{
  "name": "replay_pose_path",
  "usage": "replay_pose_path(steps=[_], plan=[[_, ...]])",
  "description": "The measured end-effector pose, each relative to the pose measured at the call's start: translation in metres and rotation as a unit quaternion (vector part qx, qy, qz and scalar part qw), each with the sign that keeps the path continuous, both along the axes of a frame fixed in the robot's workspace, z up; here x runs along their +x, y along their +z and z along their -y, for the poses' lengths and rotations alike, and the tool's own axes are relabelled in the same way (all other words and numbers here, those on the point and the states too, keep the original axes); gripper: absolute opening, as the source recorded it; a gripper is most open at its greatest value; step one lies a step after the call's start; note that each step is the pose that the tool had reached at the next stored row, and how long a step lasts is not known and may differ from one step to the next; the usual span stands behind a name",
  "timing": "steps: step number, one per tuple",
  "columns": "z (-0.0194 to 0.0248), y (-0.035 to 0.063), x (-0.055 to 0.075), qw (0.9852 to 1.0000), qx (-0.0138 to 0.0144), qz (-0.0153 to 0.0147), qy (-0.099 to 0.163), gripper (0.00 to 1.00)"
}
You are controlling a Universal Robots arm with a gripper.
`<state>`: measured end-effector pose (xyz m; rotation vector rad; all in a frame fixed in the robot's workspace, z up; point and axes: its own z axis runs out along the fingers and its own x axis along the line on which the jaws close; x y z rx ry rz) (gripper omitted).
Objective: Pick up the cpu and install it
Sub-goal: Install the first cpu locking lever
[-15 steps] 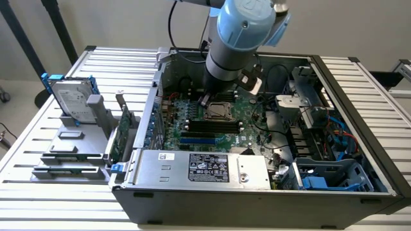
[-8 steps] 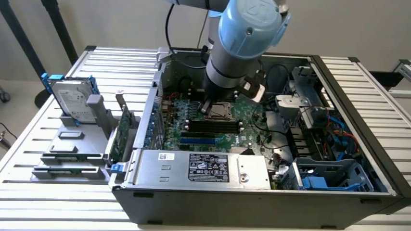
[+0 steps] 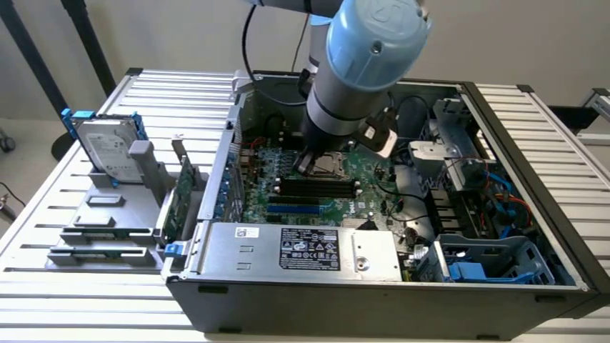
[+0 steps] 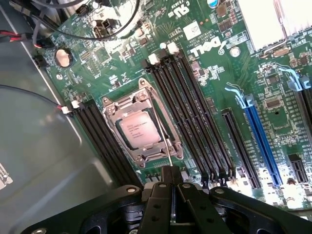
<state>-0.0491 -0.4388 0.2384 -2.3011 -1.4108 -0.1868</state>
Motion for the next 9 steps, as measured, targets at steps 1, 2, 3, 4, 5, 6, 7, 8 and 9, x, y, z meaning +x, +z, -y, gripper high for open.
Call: replay_pose_path(steps=[1,2,3,4,5,6,7,8,9], plan=[[0.0001,-0.0016,-0.001,1.0000,-0.0004,0.0000,0.000,0.11],[0.0001,-0.0034,-0.001,1.0000,-0.0010,0.0000,0.000,0.11],[0.0001,-0.0051,-0.002,1.0000,-0.0015,-0.0001,0.000,0.11],[0.0000,-0.0070,-0.003,1.0000,-0.0019,0.0000,0.000,0.11],[-0.0004,-0.0089,-0.004,1.0000,-0.0024,-0.0001,0.000,0.11],[-0.0011,-0.0107,-0.005,1.0000,-0.0026,-0.0001,0.000,0.11],[-0.0019,-0.0125,-0.005,1.0000,-0.0027,-0.0001,0.000,0.11],[-0.0023,-0.0143,-0.006,1.0000,-0.0028,0.0000,0.000,0.11],[-0.0026,-0.0161,-0.007,1.0000,-0.0030,0.0000,0.000,0.11]])
